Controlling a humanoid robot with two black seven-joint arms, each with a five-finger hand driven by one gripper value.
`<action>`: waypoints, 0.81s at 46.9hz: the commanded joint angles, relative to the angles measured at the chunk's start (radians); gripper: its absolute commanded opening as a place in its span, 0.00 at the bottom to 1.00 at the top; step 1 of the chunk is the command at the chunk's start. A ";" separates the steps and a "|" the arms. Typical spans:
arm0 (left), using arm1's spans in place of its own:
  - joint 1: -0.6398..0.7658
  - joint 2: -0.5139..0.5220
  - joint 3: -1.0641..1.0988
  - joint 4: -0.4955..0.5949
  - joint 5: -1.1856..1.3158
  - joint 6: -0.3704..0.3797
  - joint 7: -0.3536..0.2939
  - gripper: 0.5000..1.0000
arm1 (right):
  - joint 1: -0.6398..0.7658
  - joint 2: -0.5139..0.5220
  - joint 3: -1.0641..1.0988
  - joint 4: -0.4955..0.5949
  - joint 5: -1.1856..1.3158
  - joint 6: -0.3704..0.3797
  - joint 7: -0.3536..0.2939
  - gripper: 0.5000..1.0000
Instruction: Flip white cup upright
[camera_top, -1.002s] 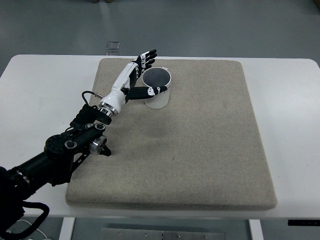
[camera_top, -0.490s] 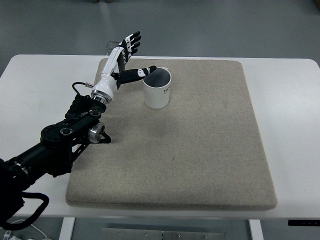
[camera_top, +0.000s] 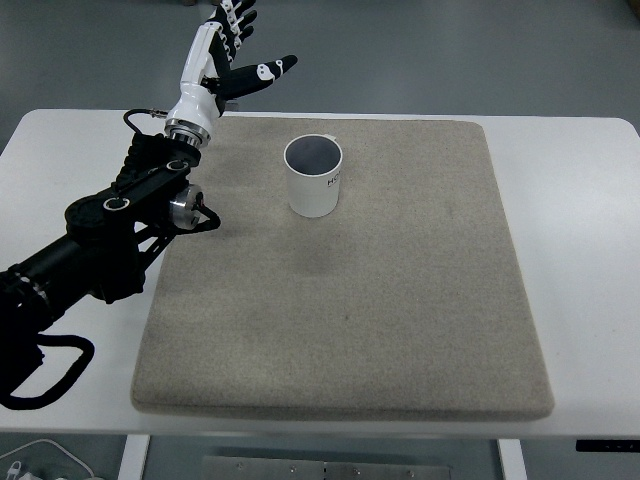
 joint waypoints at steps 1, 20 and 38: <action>-0.026 -0.001 0.001 0.034 -0.055 -0.010 0.000 0.98 | -0.001 0.000 -0.003 0.000 0.000 0.000 0.000 0.86; -0.030 -0.004 -0.011 0.138 -0.278 -0.234 0.042 0.98 | -0.001 0.000 -0.002 0.000 0.000 0.003 0.000 0.86; -0.052 0.013 -0.020 0.212 -0.600 -0.340 0.363 0.98 | -0.001 0.000 0.000 0.002 0.002 0.008 0.000 0.86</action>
